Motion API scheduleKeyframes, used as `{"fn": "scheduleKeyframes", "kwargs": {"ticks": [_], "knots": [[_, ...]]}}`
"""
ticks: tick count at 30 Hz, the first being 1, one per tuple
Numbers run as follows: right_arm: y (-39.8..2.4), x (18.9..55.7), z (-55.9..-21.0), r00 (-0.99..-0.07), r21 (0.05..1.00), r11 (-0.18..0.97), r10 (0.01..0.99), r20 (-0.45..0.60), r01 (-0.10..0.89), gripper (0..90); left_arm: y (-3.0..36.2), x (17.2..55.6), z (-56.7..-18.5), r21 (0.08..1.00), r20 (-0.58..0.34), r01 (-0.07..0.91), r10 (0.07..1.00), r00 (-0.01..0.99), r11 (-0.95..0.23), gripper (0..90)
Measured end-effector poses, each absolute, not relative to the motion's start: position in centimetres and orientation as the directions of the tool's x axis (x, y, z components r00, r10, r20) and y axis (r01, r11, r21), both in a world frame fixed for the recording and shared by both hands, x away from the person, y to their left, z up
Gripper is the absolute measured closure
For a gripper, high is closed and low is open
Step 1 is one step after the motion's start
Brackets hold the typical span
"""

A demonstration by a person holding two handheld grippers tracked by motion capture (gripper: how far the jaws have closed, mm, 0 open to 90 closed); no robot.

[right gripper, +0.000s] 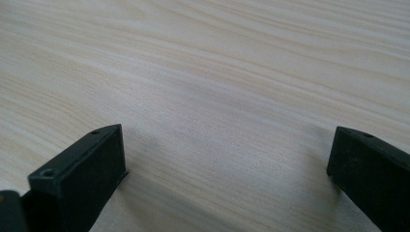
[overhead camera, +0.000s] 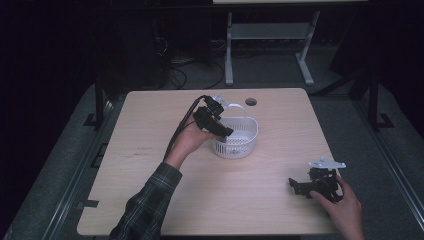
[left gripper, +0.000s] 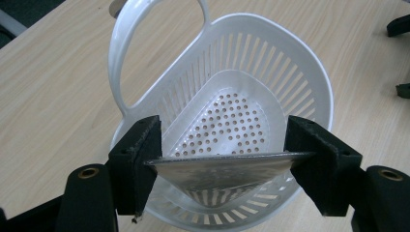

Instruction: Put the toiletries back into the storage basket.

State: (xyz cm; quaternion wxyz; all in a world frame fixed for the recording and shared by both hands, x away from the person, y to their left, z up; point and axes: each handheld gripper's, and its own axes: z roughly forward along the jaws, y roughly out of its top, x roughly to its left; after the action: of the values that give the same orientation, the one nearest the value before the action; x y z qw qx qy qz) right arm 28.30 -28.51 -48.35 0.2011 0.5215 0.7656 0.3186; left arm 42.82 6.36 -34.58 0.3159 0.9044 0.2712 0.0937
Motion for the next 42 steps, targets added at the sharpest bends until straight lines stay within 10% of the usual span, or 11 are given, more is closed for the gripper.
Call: {"fn": "scheduleKeyframes", "kwargs": {"ticks": [42], "knots": [[-28.5,28.3,-48.3,-0.377,0.698,0.254,0.926,0.025,0.669,0.0,10.6,40.6,-31.5,0.705,0.048,0.361,0.548,0.835,-0.611,14.3]]}}
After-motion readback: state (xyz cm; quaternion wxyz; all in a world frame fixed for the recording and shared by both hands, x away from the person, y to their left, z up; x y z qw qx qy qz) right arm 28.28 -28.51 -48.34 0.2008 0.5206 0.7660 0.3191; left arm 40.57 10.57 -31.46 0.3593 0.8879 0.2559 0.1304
